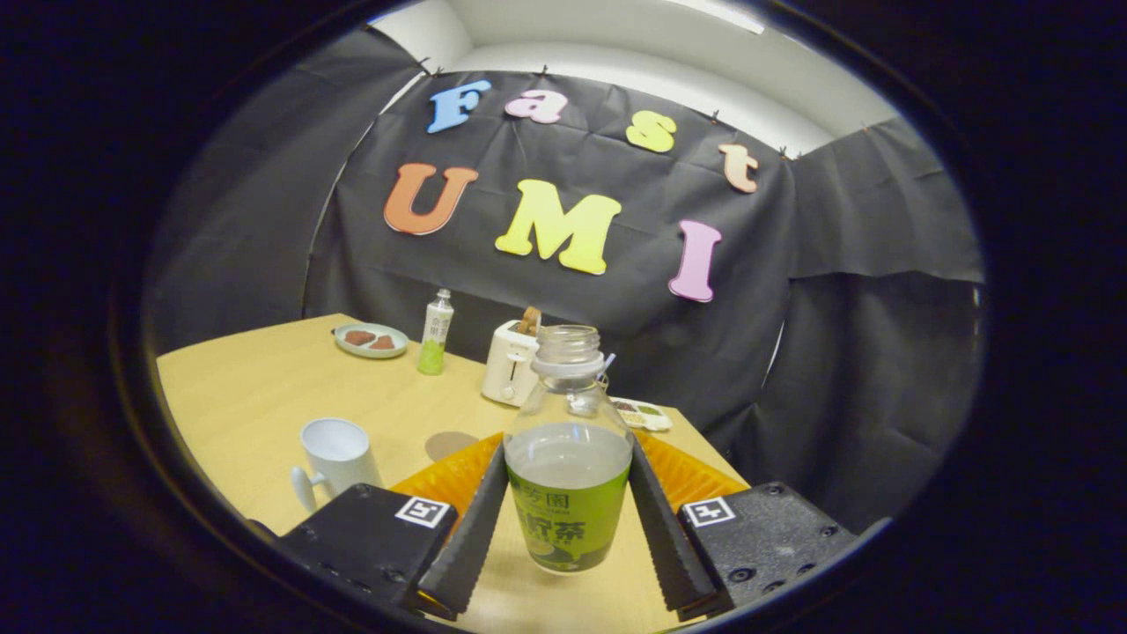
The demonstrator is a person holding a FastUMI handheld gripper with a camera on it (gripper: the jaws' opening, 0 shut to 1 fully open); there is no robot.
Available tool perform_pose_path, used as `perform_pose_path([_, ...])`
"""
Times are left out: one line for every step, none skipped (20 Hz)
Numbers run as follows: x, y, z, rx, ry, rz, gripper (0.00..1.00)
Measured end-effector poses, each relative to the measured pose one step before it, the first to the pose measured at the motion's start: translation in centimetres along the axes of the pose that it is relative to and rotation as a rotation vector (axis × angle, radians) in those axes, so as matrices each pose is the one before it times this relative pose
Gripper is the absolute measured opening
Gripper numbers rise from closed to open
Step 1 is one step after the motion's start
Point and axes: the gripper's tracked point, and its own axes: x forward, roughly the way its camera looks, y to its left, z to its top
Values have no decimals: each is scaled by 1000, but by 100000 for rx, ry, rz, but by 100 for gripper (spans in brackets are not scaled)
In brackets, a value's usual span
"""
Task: Take the bottle from table, then pour the juice into the cup, finally place the bottle on the coaster
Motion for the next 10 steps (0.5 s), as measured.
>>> perform_pose_path([-37, 372, -96, -1395, 405, -673, 82])
perform_pose_path([14, 506, -283, -1906, 910, -666, 82])
perform_pose_path([-75, 463, -131, -2459, 506, -910, 82])
perform_pose_path([-9, 435, -160, -3126, 380, -866, 82])
perform_pose_path([143, 634, -25, -4004, 377, -901, 82])
perform_pose_path([187, 426, -227, -4804, 418, -1220, 82])
perform_pose_path([150, 416, -285, -5974, 623, -1447, 82])
perform_pose_path([309, 511, -40, -6083, 461, -1631, 82])
perform_pose_path([291, 448, -126, -7063, 771, -2359, 82])
perform_pose_path([102, 237, -7, -5903, 316, -2574, 82])
